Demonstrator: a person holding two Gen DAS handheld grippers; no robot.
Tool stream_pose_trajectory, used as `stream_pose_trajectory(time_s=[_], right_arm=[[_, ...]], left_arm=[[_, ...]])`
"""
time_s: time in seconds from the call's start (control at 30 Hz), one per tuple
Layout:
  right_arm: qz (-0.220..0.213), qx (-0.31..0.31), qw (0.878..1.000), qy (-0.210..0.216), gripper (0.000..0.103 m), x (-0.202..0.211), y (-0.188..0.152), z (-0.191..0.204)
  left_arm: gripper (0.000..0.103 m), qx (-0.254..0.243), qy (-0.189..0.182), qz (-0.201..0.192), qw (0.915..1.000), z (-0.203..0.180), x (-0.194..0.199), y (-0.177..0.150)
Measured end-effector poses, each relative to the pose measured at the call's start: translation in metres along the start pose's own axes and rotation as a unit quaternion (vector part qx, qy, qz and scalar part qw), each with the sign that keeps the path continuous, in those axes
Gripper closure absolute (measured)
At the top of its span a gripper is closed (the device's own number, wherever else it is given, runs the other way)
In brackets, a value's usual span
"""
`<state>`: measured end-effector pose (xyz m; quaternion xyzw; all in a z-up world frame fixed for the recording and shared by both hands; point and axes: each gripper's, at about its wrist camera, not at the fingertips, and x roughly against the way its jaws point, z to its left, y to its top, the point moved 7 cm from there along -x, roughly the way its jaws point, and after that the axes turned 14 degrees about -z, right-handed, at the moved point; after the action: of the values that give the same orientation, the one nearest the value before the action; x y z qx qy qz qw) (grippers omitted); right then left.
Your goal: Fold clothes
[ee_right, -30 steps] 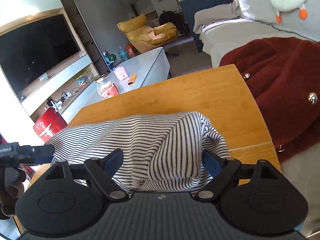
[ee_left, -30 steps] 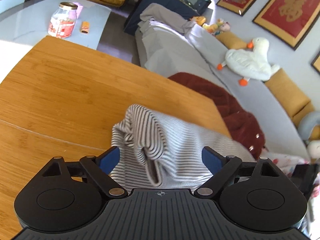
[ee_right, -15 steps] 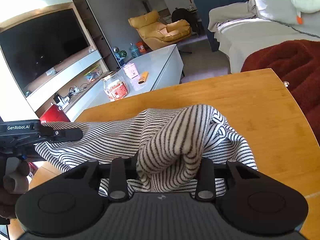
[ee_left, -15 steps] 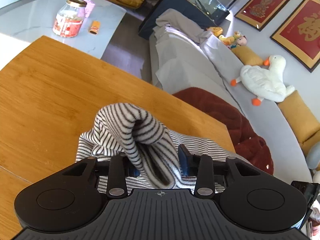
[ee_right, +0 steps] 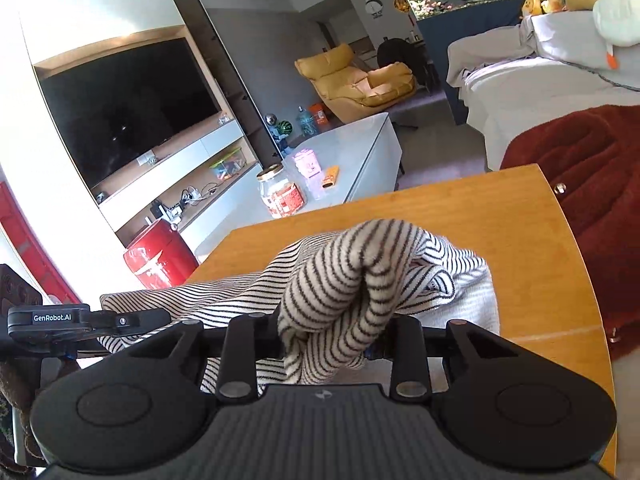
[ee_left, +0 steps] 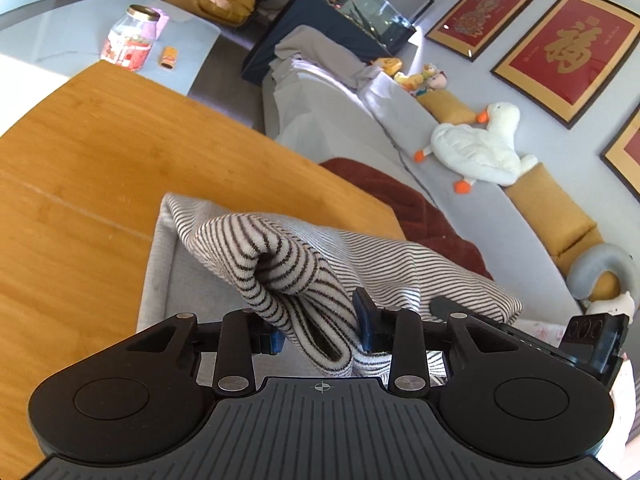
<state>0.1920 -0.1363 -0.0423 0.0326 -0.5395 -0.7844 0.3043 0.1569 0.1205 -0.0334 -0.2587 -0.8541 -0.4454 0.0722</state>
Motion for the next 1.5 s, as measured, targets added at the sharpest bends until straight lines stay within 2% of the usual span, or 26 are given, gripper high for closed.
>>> stream_pose_trajectory(time_s=[0.13, 0.17, 0.27, 0.3, 0.4, 0.43, 0.47, 0.53, 0.63, 0.77, 0.87, 0.97, 1.03, 1.1, 1.2, 1.27, 1.33, 1.43, 1.5], right_arm=[[0.022, 0.018, 0.999, -0.018, 0.069, 0.009, -0.031, -0.005], [0.021, 0.032, 0.999, -0.027, 0.064, 0.009, -0.037, -0.007], [0.006, 0.064, 0.997, -0.045, 0.049, 0.010, -0.041, -0.012], [0.001, 0.066, 0.997, -0.049, 0.049, 0.010, -0.038, -0.013], [-0.015, 0.071, 0.996, -0.055, 0.048, 0.011, -0.028, -0.014], [-0.023, 0.072, 0.996, -0.050, 0.051, 0.012, -0.023, -0.011], [-0.031, 0.073, 0.996, -0.044, 0.058, 0.013, -0.018, -0.008], [-0.047, 0.076, 0.995, -0.033, 0.061, 0.016, -0.007, -0.003], [-0.034, 0.073, 0.996, -0.044, 0.062, 0.007, -0.008, -0.011], [-0.012, 0.069, 0.996, -0.060, 0.060, -0.006, -0.010, -0.024], [0.001, 0.060, 0.996, -0.063, 0.057, 0.006, -0.026, -0.035], [0.004, 0.056, 0.996, -0.064, 0.057, 0.022, -0.034, -0.040], [-0.005, 0.069, 0.995, -0.069, 0.050, 0.031, -0.026, -0.038], [-0.021, 0.082, 0.994, -0.075, 0.024, 0.041, -0.016, -0.035], [-0.057, 0.090, 0.992, -0.074, 0.000, 0.051, 0.007, -0.028], [-0.066, 0.099, 0.991, -0.061, 0.000, 0.048, 0.015, -0.023], [-0.062, 0.114, 0.990, -0.063, 0.000, 0.038, 0.016, -0.021], [-0.044, 0.127, 0.987, -0.089, 0.000, 0.017, 0.010, -0.028], [-0.008, 0.112, 0.987, -0.110, 0.000, 0.001, -0.003, -0.040]], left_arm=[[0.061, -0.003, 0.033, 0.002, 0.9995, 0.019, 0.002, -0.027], [0.057, -0.004, 0.044, 0.000, 0.9990, 0.025, 0.003, -0.033], [0.054, -0.007, 0.054, -0.018, 0.9984, 0.031, 0.013, -0.033], [0.053, -0.009, 0.059, -0.021, 0.9980, 0.032, 0.017, -0.031], [0.056, -0.019, 0.065, -0.036, 0.9971, 0.030, 0.027, -0.017], [0.056, -0.022, 0.061, -0.041, 0.9970, 0.027, 0.030, -0.012], [0.055, -0.025, 0.056, -0.047, 0.9970, 0.023, 0.029, -0.008], [0.055, -0.032, 0.051, -0.058, 0.9965, 0.016, 0.025, 0.001], [0.055, -0.045, 0.063, -0.062, 0.9950, 0.013, 0.010, 0.007], [0.056, -0.057, 0.099, -0.039, 0.9928, 0.025, 0.000, -0.001], [0.051, -0.057, 0.106, -0.024, 0.9924, 0.035, 0.009, -0.010], [0.051, -0.055, 0.112, -0.032, 0.9917, 0.035, 0.022, -0.008], [0.048, -0.055, 0.107, -0.051, 0.9915, 0.026, 0.032, -0.001], [0.035, -0.055, 0.100, -0.071, 0.9909, 0.016, 0.043, 0.007], [0.020, -0.045, 0.055, -0.074, 0.9947, -0.008, 0.043, 0.011], [0.013, -0.036, 0.014, -0.050, 0.9980, -0.025, 0.032, 0.005], [0.011, -0.026, -0.010, -0.019, 0.9994, -0.035, 0.016, -0.008], [0.008, -0.034, -0.013, 0.014, 0.9992, -0.034, -0.008, -0.029], [0.008, -0.036, -0.004, 0.020, 0.9991, -0.023, -0.020, -0.035]])
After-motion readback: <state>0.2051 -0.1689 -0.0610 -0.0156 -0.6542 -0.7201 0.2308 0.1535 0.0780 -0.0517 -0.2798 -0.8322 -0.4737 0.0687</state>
